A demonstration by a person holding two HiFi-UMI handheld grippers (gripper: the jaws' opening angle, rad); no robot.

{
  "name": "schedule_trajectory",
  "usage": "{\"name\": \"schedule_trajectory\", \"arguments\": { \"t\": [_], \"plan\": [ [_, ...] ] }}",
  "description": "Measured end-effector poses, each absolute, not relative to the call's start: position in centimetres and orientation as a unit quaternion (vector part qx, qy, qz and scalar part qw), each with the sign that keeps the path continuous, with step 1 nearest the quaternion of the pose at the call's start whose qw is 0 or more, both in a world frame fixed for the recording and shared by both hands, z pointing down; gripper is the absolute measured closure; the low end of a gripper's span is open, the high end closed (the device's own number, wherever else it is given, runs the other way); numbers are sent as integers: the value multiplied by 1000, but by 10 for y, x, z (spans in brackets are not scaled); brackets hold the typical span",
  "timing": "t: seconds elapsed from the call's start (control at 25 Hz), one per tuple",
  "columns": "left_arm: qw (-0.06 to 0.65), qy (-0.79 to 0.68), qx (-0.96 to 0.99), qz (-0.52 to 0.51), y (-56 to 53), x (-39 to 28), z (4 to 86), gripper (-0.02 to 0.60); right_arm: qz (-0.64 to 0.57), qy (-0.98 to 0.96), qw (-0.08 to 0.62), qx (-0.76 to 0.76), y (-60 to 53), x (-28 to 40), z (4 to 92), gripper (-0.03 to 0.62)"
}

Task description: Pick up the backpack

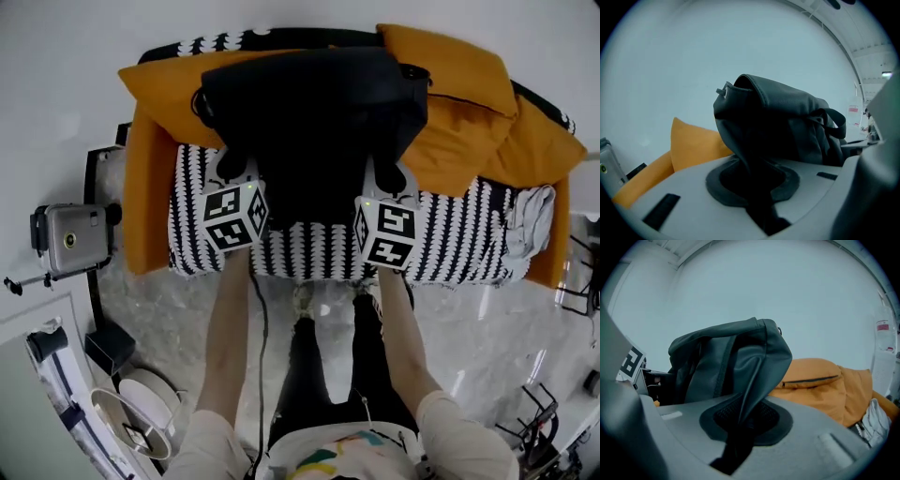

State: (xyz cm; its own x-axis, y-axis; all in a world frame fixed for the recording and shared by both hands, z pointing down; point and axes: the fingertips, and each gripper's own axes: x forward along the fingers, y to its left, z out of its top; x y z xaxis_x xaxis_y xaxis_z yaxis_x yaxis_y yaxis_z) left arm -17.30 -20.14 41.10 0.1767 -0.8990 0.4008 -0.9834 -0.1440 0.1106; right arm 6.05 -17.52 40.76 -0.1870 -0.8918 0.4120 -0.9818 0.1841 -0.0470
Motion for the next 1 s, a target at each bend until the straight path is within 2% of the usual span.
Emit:
{"name": "schedule_trajectory", "arguments": {
  "t": [0.2,0.56,0.76,1.0],
  "plan": [
    [118,-634,761,77,-207,-170,285,514,101,-769,101,623,-187,65,289,536],
    [19,-652,758,6,-154,-169,81,514,38,-793,37,607,-148,65,98,536],
    [-16,-668,743,-24,-105,-159,22,514,10,-801,33,598,-110,75,42,536],
    [-60,-676,734,-24,-43,-141,-3,513,8,-805,23,592,-60,90,27,534]
  ]
}}
